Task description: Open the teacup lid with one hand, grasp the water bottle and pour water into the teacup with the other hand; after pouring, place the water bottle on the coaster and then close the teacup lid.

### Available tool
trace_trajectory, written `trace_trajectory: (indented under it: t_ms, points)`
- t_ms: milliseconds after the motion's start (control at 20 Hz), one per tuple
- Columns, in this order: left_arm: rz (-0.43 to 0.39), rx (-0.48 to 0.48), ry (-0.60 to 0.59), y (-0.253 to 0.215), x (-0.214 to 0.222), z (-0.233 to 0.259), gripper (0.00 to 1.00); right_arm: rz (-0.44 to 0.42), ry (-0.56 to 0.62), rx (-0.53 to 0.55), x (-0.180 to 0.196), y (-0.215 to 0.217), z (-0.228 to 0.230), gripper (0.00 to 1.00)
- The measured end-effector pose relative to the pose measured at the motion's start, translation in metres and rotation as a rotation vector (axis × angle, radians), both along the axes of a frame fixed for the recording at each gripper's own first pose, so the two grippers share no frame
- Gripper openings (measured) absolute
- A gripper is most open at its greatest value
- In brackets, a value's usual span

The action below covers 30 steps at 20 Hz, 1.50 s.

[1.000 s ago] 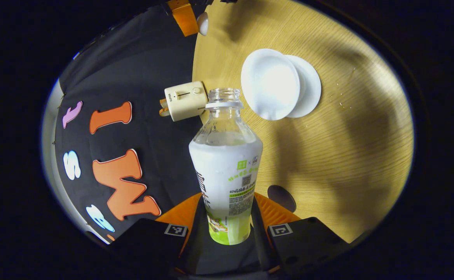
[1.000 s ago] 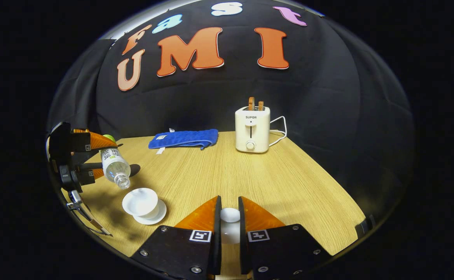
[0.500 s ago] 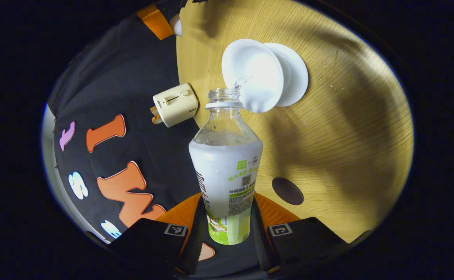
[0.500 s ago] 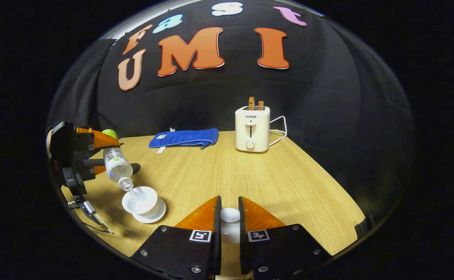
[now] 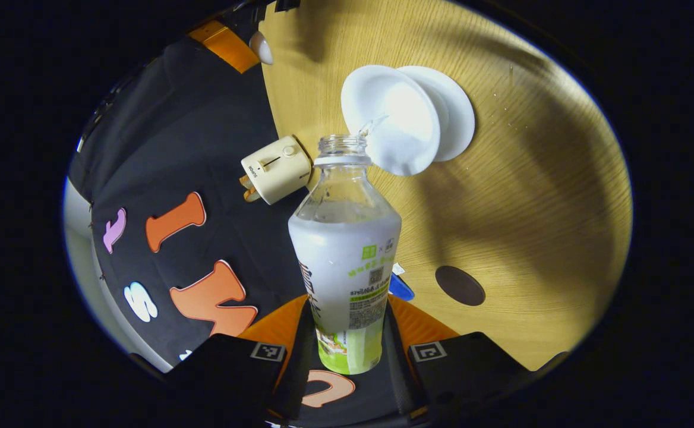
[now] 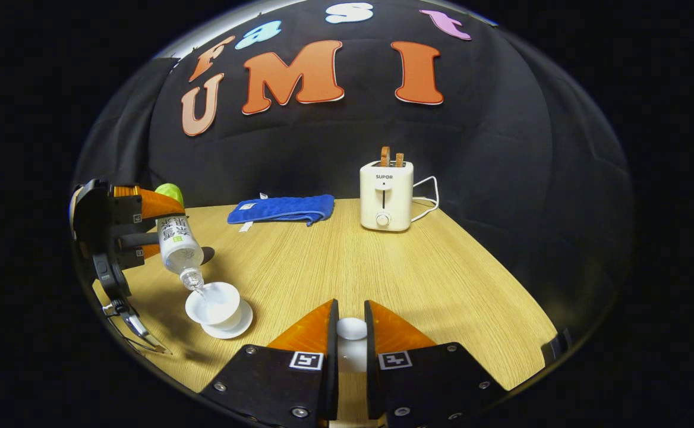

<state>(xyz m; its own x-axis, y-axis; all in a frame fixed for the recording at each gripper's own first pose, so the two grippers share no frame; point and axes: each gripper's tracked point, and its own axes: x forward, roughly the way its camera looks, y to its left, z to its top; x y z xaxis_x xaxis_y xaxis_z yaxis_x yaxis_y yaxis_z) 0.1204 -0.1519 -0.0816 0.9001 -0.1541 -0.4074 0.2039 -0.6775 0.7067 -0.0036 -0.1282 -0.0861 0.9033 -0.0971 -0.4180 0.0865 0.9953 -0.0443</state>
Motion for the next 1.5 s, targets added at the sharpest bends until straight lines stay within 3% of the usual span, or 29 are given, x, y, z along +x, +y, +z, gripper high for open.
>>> trace_trajectory:
  t_ms: [250, 400, 650, 700, 750, 800, 1000, 1150, 1200, 1250, 1300, 1500]
  points:
    - [0.019, -0.026, 0.033, 0.001, 0.001, -0.006, 0.60, 0.001, 0.005, 0.000, -0.001, -0.001, -0.002, 0.19]
    - [0.089, -0.139, 0.119, 0.005, 0.000, -0.023, 0.62, -0.001, 0.005, 0.006, -0.001, -0.001, -0.002, 0.19]
    - [0.191, -0.448, 0.223, 0.003, -0.012, -0.038, 0.58, -0.003, 0.009, 0.013, -0.001, -0.002, -0.005, 0.20]
    - [0.215, -0.511, 0.236, 0.003, -0.013, -0.039, 0.61, -0.003, 0.009, 0.016, -0.001, -0.001, -0.004, 0.19]
    - [0.235, -0.573, 0.253, 0.003, -0.014, -0.041, 0.58, -0.002, 0.008, 0.017, -0.001, 0.000, -0.004, 0.19]
    - [0.258, -0.629, 0.266, 0.004, -0.014, -0.042, 0.61, -0.001, 0.006, 0.019, 0.000, 0.002, -0.003, 0.19]
    - [0.356, -0.873, 0.327, 0.007, -0.010, -0.043, 0.61, 0.010, 0.008, 0.019, 0.004, 0.009, -0.003, 0.19]
    - [0.450, -1.115, 0.421, 0.009, -0.011, -0.037, 0.61, 0.019, 0.009, 0.022, 0.008, 0.015, -0.004, 0.19]
    - [0.481, -1.203, 0.448, 0.007, -0.010, -0.037, 0.57, 0.021, 0.010, 0.024, 0.009, 0.017, -0.004, 0.19]
    - [0.504, -1.278, 0.463, 0.007, -0.010, -0.036, 0.61, 0.024, 0.010, 0.024, 0.011, 0.020, -0.003, 0.19]
    - [0.523, -1.342, 0.473, 0.006, -0.008, -0.034, 0.58, 0.028, 0.011, 0.021, 0.012, 0.023, -0.004, 0.19]
    - [0.601, -1.575, 0.521, 0.011, -0.002, -0.022, 0.61, 0.045, 0.009, 0.017, 0.015, 0.031, -0.002, 0.19]
